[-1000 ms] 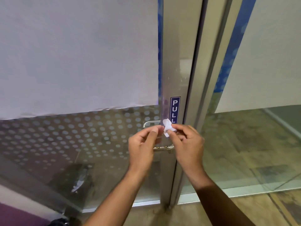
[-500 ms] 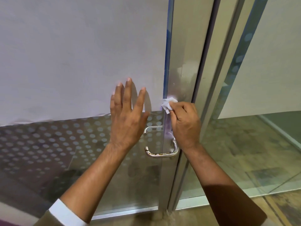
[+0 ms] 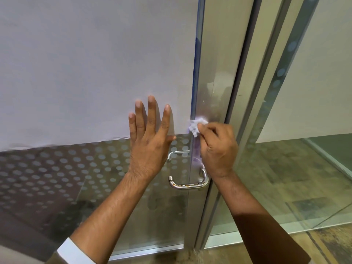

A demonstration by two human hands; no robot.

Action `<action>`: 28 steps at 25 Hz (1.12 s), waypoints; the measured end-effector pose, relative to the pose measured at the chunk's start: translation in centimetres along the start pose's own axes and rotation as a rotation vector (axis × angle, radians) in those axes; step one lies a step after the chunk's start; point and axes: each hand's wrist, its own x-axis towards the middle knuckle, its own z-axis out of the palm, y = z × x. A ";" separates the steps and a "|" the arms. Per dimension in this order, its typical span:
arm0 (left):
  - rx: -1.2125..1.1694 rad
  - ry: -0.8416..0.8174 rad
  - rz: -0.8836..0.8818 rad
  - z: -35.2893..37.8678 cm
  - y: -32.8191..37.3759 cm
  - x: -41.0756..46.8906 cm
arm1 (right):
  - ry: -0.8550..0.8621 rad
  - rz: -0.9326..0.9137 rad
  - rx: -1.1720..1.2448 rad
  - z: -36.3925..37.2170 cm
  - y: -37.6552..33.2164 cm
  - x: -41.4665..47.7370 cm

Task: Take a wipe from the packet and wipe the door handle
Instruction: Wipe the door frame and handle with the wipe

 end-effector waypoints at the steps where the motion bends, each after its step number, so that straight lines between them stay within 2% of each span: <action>1: -0.003 -0.001 0.000 -0.1 0.0 0.0 | 0.030 0.002 -0.008 0.0 -0.3 1.2; 4: -0.003 0.002 -0.002 -0.3 0.1 0.0 | 0.029 -0.044 -0.043 0.0 -0.2 0.6; 8: -0.003 0.008 -0.002 -0.4 0.1 0.1 | -0.135 -0.052 -0.092 0.1 1.2 -4.5; 10: 0.006 0.015 -0.001 -0.4 0.3 0.1 | -0.163 -0.055 -0.113 0.0 1.3 -4.6; 15: 0.005 0.028 -0.009 -0.4 0.4 0.1 | 0.001 -0.101 -0.172 -0.8 0.7 0.2; 17: -0.001 0.023 -0.019 -0.4 0.5 0.1 | 0.015 -0.100 -0.193 -0.4 0.6 0.0; 22: -0.001 0.022 -0.011 -0.6 0.5 0.1 | -0.185 -0.127 -0.160 0.0 2.2 -5.1; 28: 0.004 0.039 -0.014 -0.5 0.5 0.1 | 0.014 -0.038 -0.112 -0.2 1.2 0.8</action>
